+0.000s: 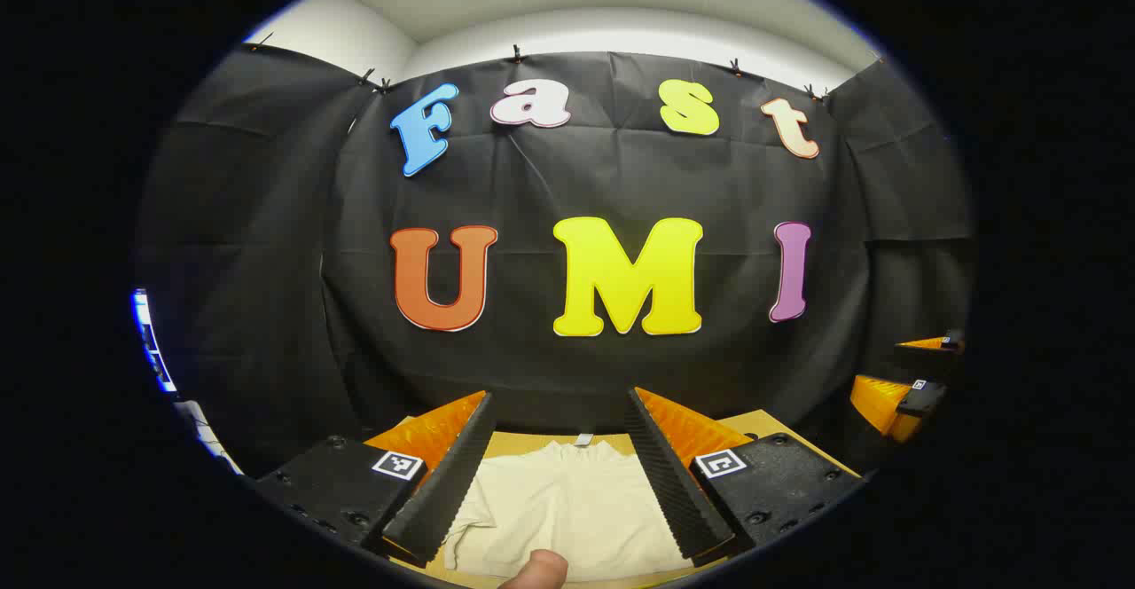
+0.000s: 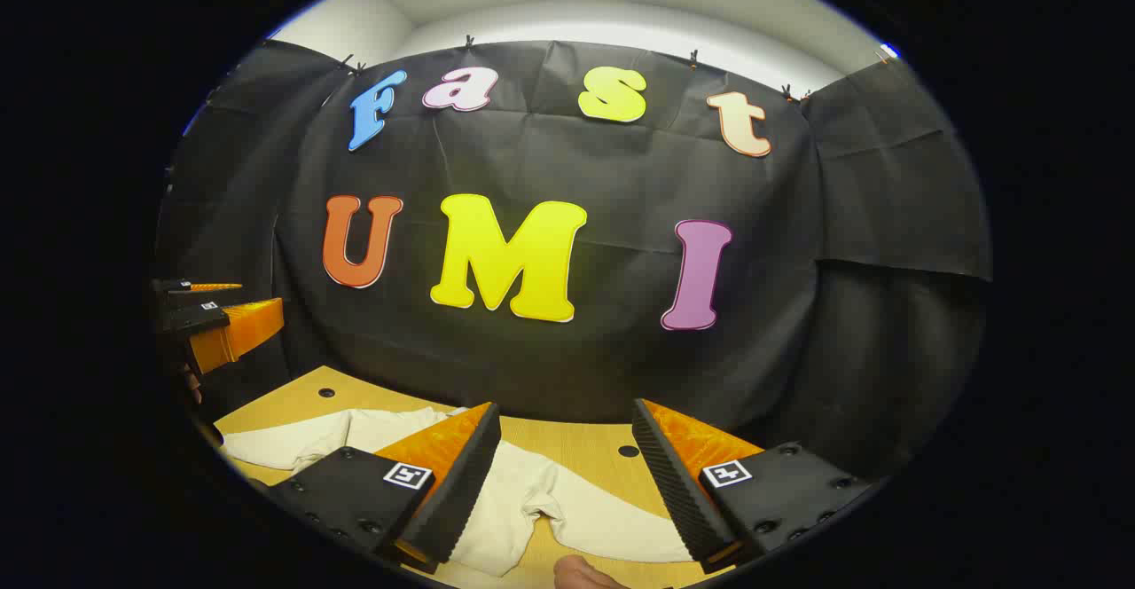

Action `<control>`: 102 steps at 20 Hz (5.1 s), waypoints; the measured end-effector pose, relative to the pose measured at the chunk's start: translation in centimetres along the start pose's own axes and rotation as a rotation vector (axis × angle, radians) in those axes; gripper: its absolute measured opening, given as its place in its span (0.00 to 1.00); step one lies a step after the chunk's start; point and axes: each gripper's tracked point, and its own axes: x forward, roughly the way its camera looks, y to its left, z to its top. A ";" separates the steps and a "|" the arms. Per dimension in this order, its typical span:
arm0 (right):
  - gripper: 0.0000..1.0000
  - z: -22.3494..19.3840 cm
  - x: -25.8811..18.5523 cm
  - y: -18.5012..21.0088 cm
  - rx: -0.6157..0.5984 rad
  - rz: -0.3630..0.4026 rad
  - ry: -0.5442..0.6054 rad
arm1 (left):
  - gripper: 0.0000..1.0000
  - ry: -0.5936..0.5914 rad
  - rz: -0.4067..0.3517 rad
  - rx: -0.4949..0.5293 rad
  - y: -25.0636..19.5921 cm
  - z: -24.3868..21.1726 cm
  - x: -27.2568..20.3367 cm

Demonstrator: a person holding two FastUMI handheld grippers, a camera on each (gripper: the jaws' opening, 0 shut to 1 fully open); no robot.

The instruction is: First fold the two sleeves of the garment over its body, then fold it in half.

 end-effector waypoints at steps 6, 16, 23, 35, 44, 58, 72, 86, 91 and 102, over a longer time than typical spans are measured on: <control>0.94 -0.7 -0.1 -0.1 0.002 -0.004 0.016 | 0.95 0.001 -0.008 0.009 -0.3 -0.2 0.0; 0.94 -2.8 -0.1 -1.8 0.028 -0.037 0.066 | 0.95 0.014 -0.031 0.007 -1.6 -0.6 0.0; 0.95 -7.1 1.8 -6.9 0.073 -0.127 0.140 | 0.95 0.035 -0.038 0.019 -2.7 -1.6 0.3; 0.95 -26.8 3.7 -24.4 0.153 -0.502 0.502 | 0.95 0.121 0.006 0.043 -4.1 -4.3 0.6; 0.94 -40.2 4.1 -27.6 0.304 -0.495 0.803 | 0.95 0.176 0.084 0.067 -5.7 -5.7 -0.2; 0.88 -46.1 3.3 -27.3 0.649 -0.546 1.096 | 0.95 0.221 0.033 0.055 -5.0 -7.6 -0.6; 0.29 -46.0 5.2 -25.7 0.798 -0.473 1.183 | 0.96 0.282 0.045 0.092 -1.4 -9.8 -1.2; 0.01 -46.0 5.4 -25.1 0.624 -0.493 1.202 | 0.96 0.258 -0.008 0.084 -1.2 -9.1 -0.6; 0.00 -42.8 5.3 -24.5 0.641 -0.528 1.161 | 0.95 0.233 -0.038 0.041 -0.7 -9.0 -0.4; 0.00 -27.6 9.7 -17.9 0.610 -0.467 0.999 | 0.95 0.236 -0.099 0.013 4.2 -11.6 -0.2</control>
